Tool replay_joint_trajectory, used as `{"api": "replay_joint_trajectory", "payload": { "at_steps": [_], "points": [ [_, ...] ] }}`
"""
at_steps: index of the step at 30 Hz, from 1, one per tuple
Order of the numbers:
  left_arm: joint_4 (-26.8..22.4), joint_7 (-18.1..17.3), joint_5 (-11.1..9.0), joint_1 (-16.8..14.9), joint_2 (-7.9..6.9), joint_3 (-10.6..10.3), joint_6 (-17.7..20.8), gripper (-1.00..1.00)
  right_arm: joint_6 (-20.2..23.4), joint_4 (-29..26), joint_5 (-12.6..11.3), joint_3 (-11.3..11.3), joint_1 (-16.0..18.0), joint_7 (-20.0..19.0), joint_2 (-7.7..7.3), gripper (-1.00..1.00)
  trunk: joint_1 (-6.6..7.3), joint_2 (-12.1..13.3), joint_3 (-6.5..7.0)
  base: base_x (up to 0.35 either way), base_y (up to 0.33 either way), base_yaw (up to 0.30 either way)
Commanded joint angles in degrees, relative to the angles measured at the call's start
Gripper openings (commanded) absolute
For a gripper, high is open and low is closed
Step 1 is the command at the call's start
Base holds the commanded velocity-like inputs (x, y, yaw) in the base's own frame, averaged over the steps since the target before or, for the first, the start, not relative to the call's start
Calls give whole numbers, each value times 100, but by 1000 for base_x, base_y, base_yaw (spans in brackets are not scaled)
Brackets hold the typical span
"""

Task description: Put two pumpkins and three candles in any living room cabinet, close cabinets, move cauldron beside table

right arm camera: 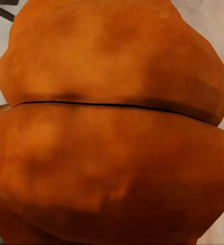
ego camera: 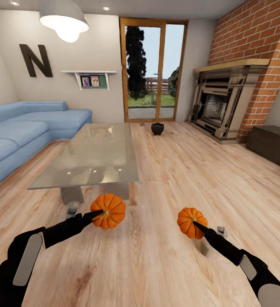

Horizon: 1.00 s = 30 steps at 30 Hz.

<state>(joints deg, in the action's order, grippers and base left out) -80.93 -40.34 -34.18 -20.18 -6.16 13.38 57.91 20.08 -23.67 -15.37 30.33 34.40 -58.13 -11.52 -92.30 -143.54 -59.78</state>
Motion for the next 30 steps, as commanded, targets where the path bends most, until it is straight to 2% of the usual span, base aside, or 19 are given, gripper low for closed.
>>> {"api": "replay_joint_trajectory", "payload": {
  "at_steps": [1,9,13,18,26,30],
  "points": [
    [-10,-35,-45,-3,1,4,44,-100,51,3,-28,25,6,-14,4,-100,4,0,25,0,0,-227],
    [-16,-36,-45,-2,0,-17,39,-100,55,3,-28,26,6,-14,5,-100,24,10,253,0,0,-227],
    [-14,-35,-45,0,0,-159,36,-100,52,3,-28,26,6,-14,9,-100,35,16,368,0,0,-227],
    [-14,-39,-49,3,0,-223,35,-100,55,3,-28,26,6,-14,9,-100,48,22,510,0,0,-227],
    [-83,-21,-53,15,-2,-238,28,-100,57,3,-28,26,6,-14,6,-100,48,22,562,-2,0,-227],
    [-201,-17,-54,20,-2,-239,27,-100,52,3,-28,26,6,-14,2,-100,48,22,587,-189,0,-226]
  ]
}}
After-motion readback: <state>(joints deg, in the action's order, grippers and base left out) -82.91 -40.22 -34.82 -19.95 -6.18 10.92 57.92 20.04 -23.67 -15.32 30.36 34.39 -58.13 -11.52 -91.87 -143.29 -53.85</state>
